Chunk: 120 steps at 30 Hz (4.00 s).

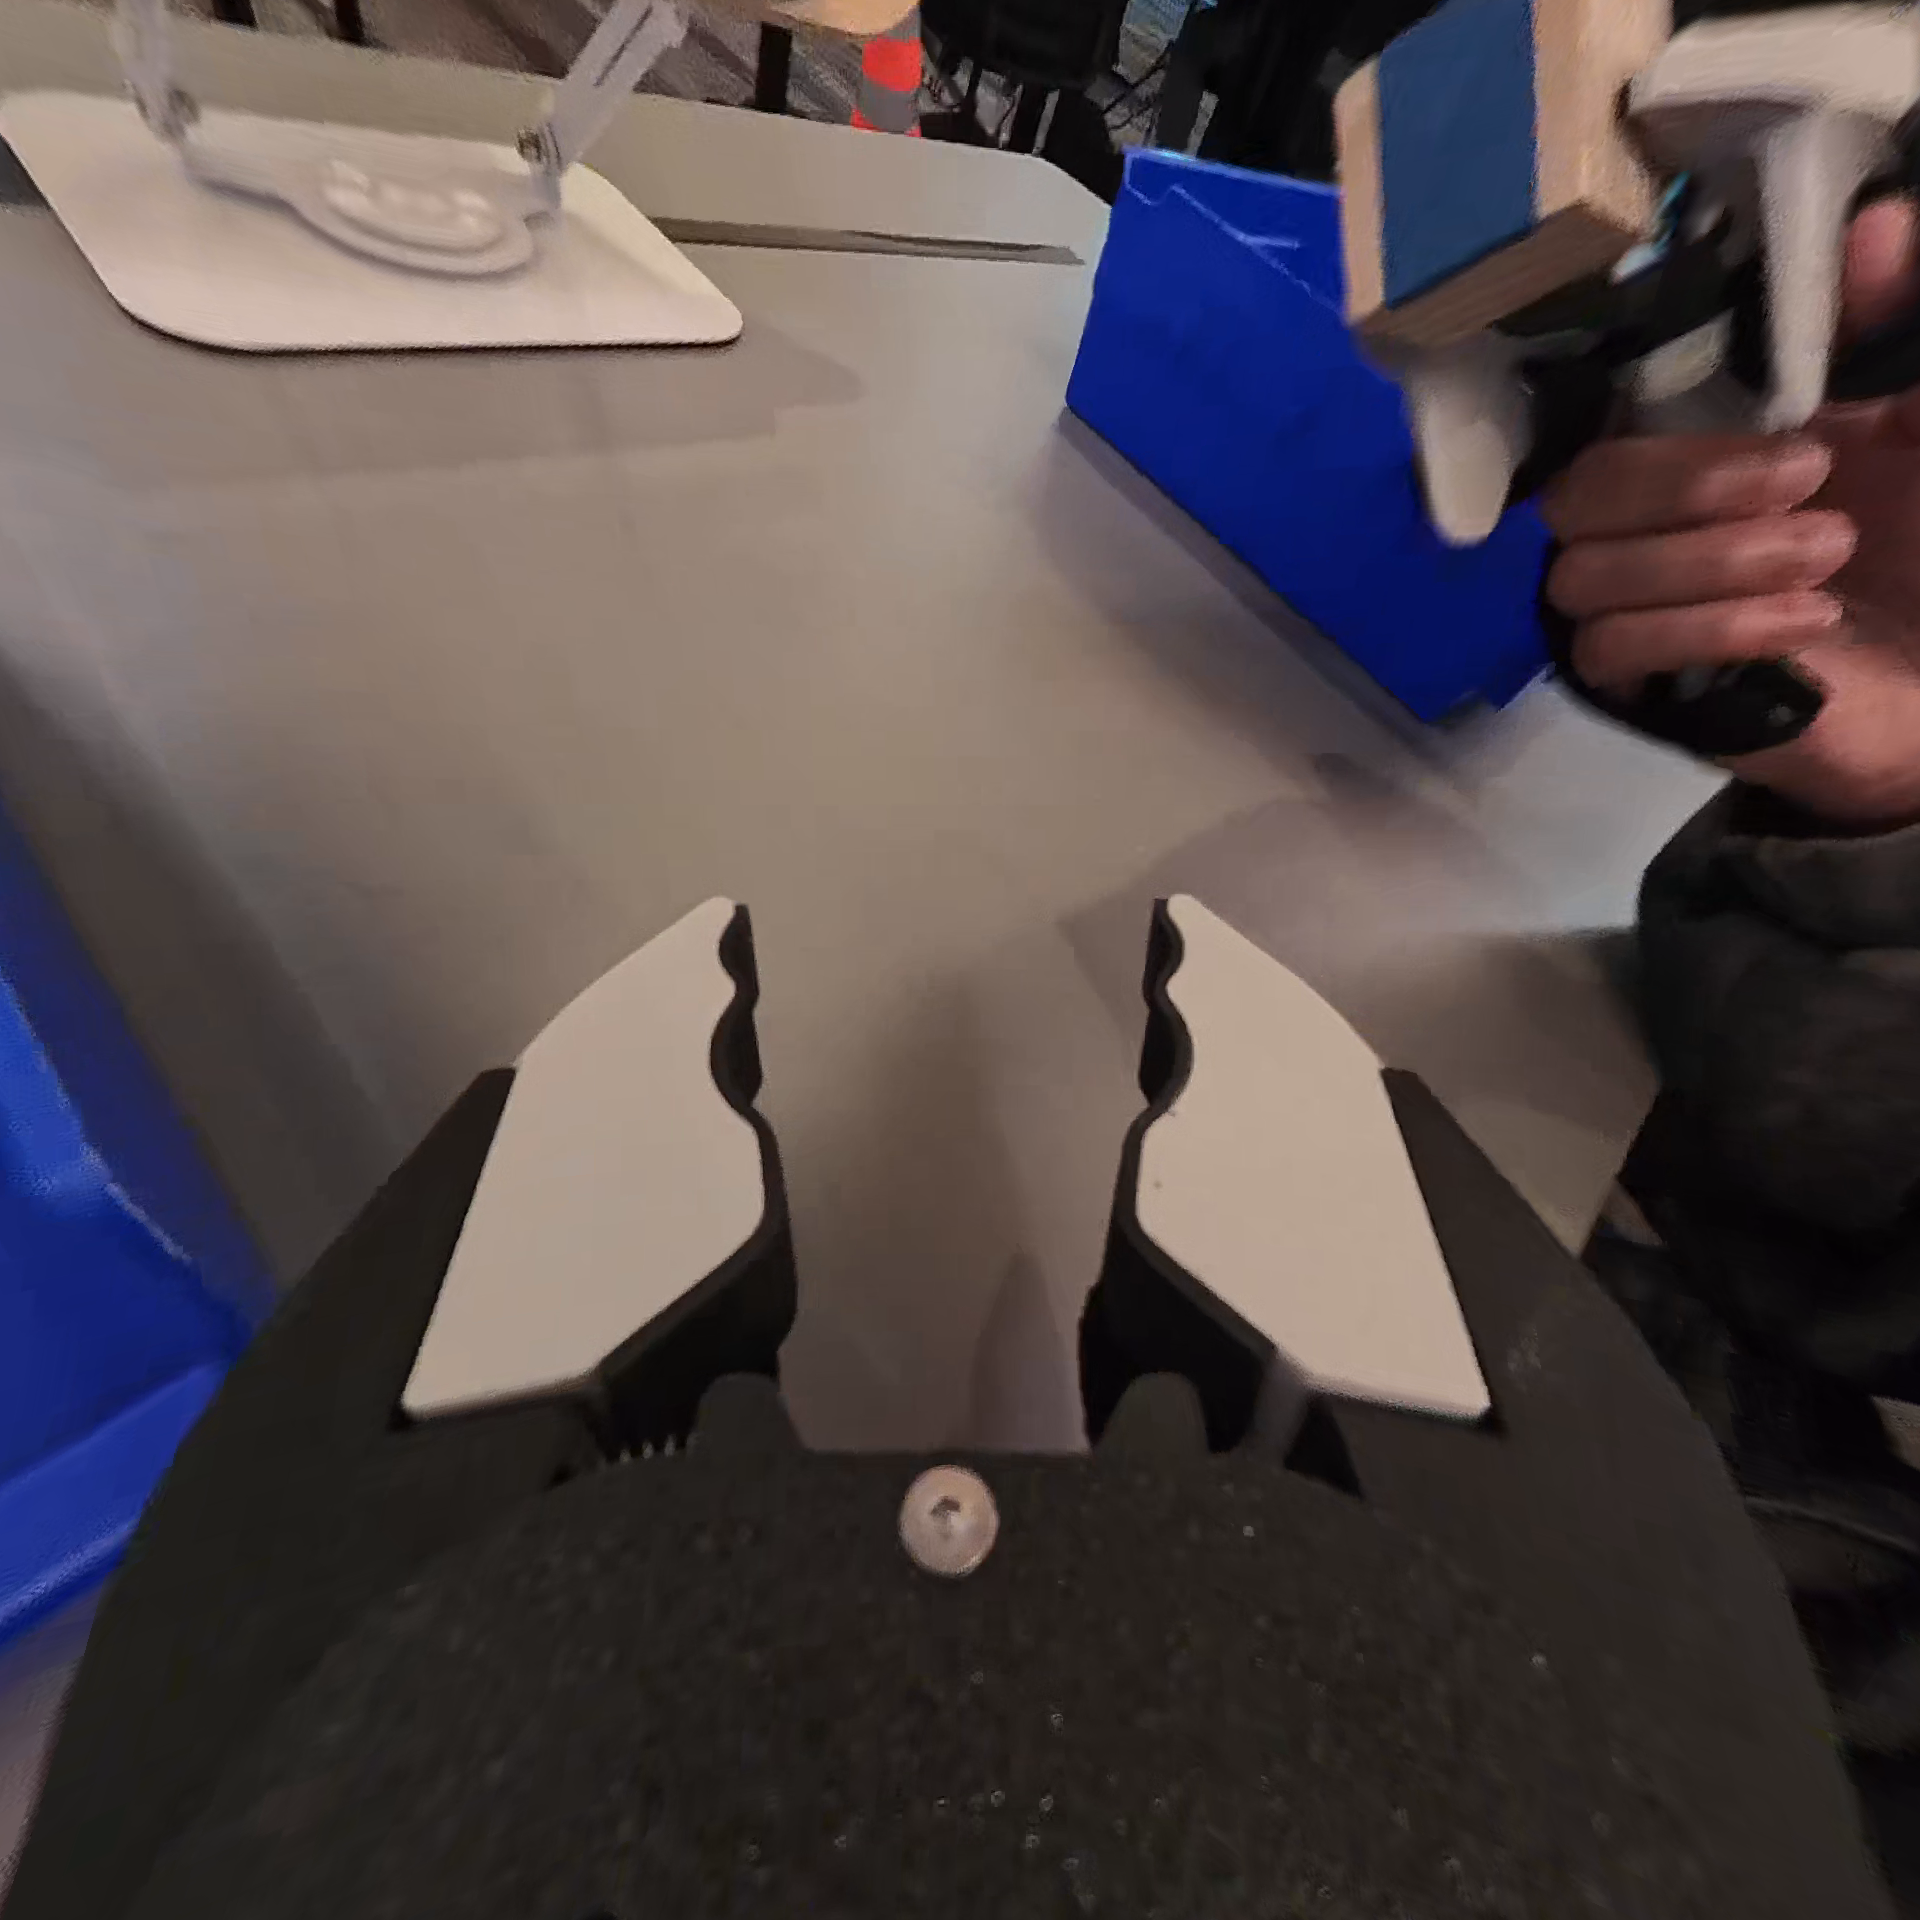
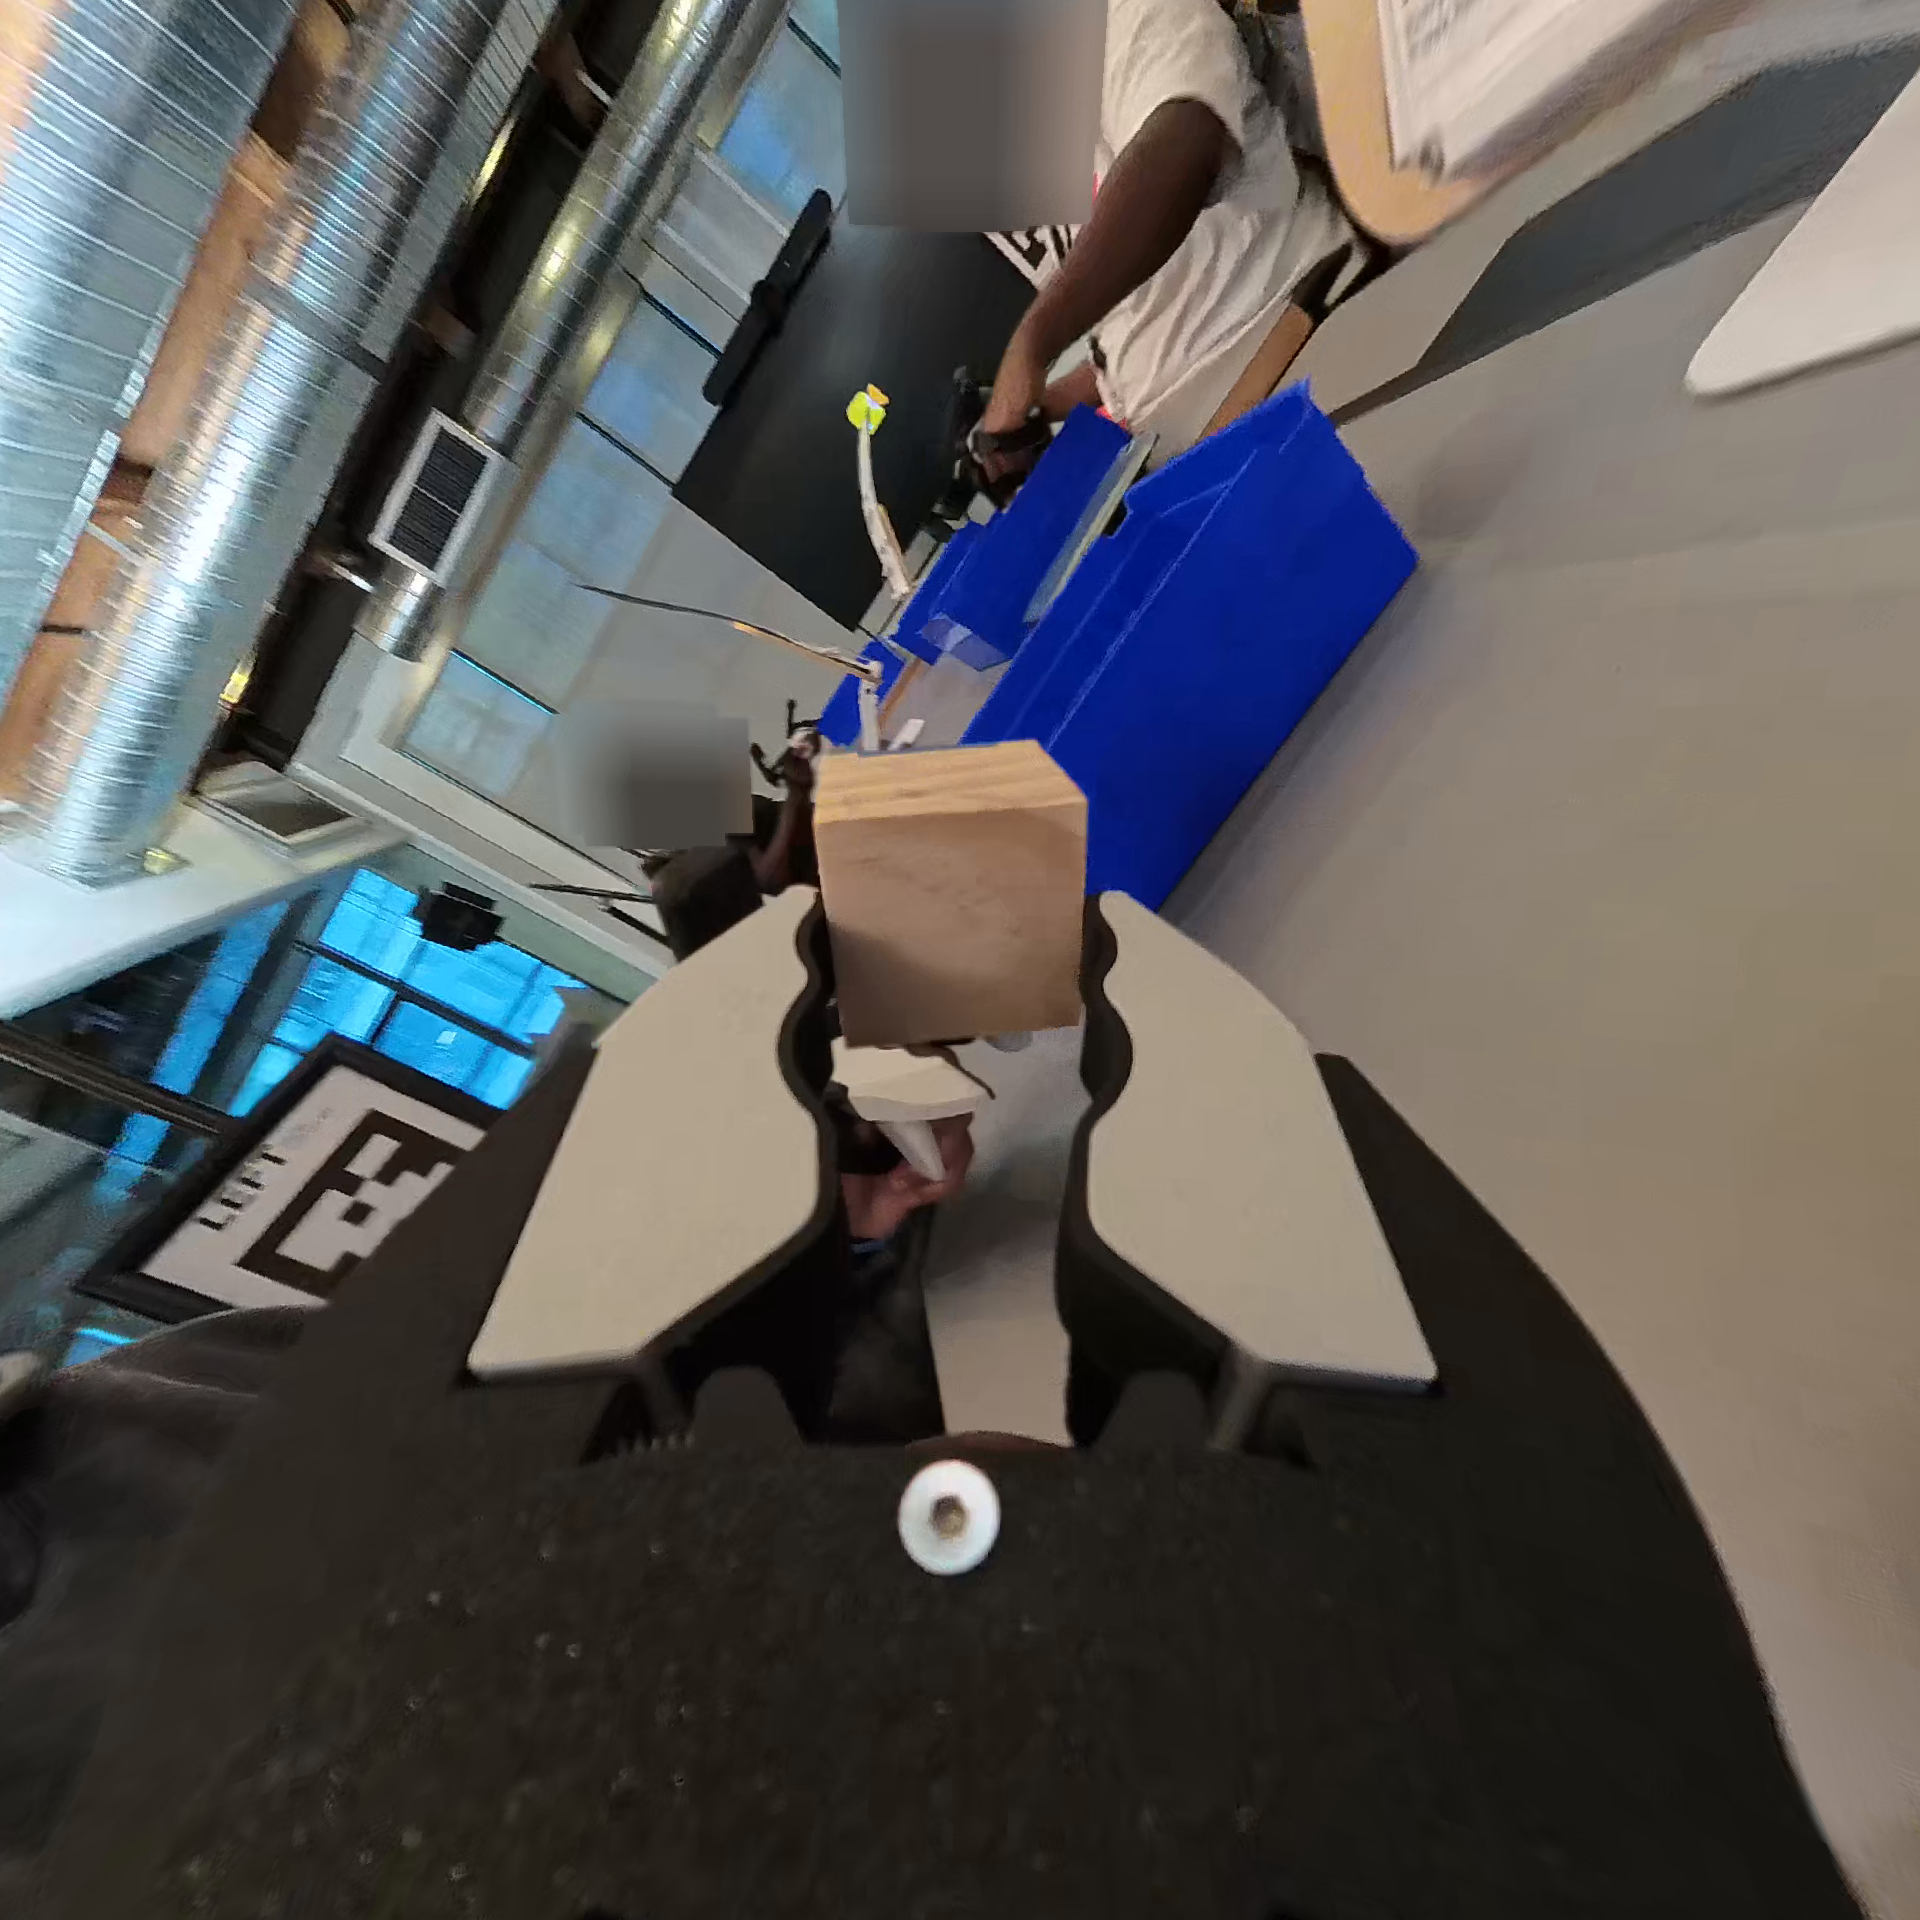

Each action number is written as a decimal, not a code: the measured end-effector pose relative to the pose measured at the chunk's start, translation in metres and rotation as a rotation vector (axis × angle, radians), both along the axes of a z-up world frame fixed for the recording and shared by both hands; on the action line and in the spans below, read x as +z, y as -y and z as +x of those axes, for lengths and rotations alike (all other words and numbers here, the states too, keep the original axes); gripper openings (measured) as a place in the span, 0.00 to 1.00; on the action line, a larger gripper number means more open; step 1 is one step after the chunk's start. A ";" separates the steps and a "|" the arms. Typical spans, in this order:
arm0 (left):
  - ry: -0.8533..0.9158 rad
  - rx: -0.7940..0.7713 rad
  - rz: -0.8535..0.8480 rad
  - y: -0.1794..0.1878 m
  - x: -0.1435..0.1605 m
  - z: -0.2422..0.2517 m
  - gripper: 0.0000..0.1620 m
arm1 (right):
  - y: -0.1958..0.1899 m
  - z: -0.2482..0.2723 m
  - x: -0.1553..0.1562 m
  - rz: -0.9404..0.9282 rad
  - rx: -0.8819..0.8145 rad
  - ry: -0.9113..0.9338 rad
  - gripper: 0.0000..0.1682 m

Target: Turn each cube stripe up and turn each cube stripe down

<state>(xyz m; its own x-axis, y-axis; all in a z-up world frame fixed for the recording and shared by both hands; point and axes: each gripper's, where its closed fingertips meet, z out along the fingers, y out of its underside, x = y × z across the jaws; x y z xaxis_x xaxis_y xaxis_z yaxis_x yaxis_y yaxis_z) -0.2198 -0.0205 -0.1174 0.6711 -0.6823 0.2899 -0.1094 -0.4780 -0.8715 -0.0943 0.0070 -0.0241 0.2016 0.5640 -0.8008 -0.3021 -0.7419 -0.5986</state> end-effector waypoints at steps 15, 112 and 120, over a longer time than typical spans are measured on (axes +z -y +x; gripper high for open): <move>-0.082 -0.082 -0.044 0.015 -0.011 0.010 0.41 | -0.135 0.301 -0.089 -0.438 -0.498 1.250 0.27; 0.548 -0.559 -0.545 -0.048 0.125 0.095 0.27 | 0.003 0.000 0.028 0.042 0.067 -0.058 0.41; 0.424 -0.524 -0.526 -0.047 0.107 0.111 0.27 | -0.003 -0.018 0.006 -0.043 0.085 0.000 0.48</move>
<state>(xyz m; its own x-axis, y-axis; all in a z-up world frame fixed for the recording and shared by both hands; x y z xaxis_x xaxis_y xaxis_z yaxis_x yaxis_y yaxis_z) -0.1088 0.0267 -0.0100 0.0694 -0.5802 0.8115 -0.1438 -0.8108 -0.5674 -0.1122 0.0101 -0.0178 0.1541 0.5444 -0.8246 -0.2372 -0.7897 -0.5657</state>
